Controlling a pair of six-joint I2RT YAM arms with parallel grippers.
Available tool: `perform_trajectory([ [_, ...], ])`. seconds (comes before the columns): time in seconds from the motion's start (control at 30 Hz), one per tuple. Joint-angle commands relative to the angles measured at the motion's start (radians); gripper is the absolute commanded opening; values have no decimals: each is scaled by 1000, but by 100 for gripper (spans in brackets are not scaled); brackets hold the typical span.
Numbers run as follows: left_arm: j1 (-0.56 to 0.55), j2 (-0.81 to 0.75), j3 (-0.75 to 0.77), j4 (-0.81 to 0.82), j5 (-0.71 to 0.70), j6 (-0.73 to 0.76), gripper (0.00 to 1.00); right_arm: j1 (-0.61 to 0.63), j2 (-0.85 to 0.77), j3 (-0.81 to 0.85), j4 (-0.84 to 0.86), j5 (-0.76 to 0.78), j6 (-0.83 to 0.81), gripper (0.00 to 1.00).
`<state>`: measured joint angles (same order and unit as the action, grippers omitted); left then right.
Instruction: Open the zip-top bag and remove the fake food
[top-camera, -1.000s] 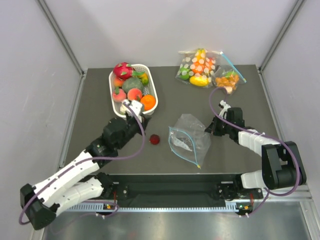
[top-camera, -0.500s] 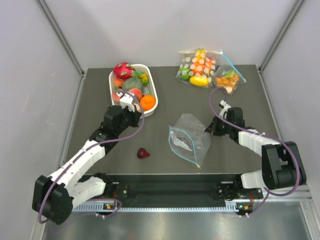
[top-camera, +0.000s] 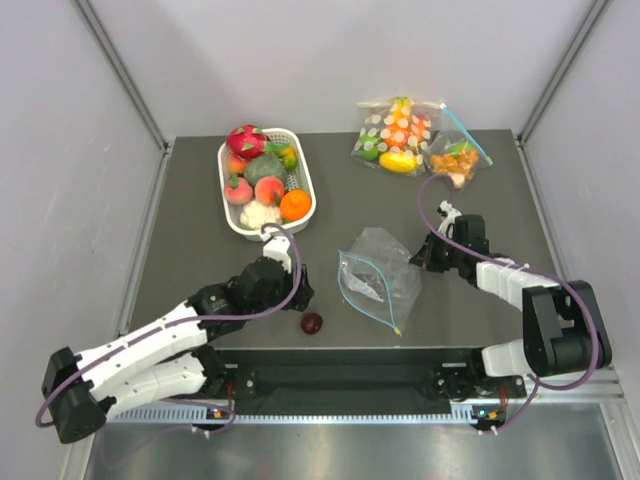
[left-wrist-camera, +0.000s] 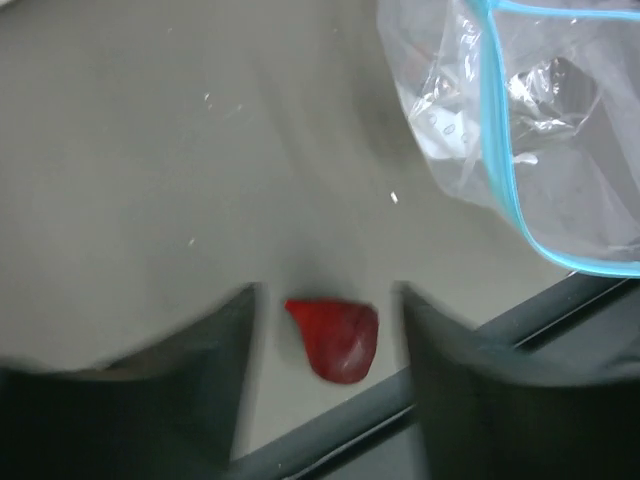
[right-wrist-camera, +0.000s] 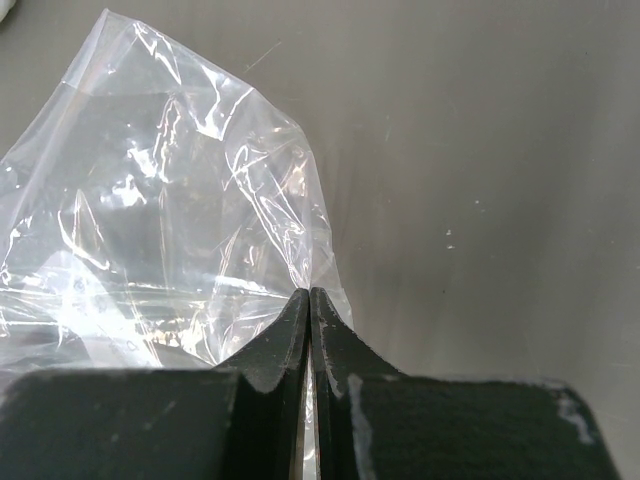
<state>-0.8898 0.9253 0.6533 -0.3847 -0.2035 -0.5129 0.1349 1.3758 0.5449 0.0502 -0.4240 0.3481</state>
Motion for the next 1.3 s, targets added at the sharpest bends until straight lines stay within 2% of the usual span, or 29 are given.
perform_trajectory([
  [0.0, -53, -75, -53, -53, -125, -193, 71, -14, -32, 24, 53, -16, -15, 0],
  [0.07, -101, -59, -78, -37, -143, -225, 78, -14, -32, 21, 57, -19, -14, 0],
  [0.1, -118, -45, -81, -31, -152, -236, 86, -14, -34, 21, 56, -22, -14, 0],
  [0.23, -192, 56, -63, -2, -188, -259, 91, -12, -40, 17, 56, -25, -14, 0],
  [0.47, -202, 187, -40, -3, -208, -276, 93, -14, -55, 13, 46, -24, -17, 0],
  [0.63, -207, 233, -41, -29, -169, -306, 93, -14, -47, 15, 48, -27, -15, 0],
  [0.87, -251, 276, -30, -95, -194, -361, 90, -14, -34, 16, 54, -32, -15, 0],
  [0.97, -270, 300, -24, -109, -203, -374, 88, -14, -32, 15, 56, -35, -15, 0],
  [1.1, -294, 345, 8, -149, -217, -384, 79, -14, -32, 15, 54, -33, -15, 0],
  [1.23, -301, 397, 17, -174, -212, -395, 62, -14, -32, 15, 54, -33, -15, 0],
  [1.27, -302, 402, 17, -175, -212, -398, 47, -14, -29, 15, 56, -33, -17, 0],
])
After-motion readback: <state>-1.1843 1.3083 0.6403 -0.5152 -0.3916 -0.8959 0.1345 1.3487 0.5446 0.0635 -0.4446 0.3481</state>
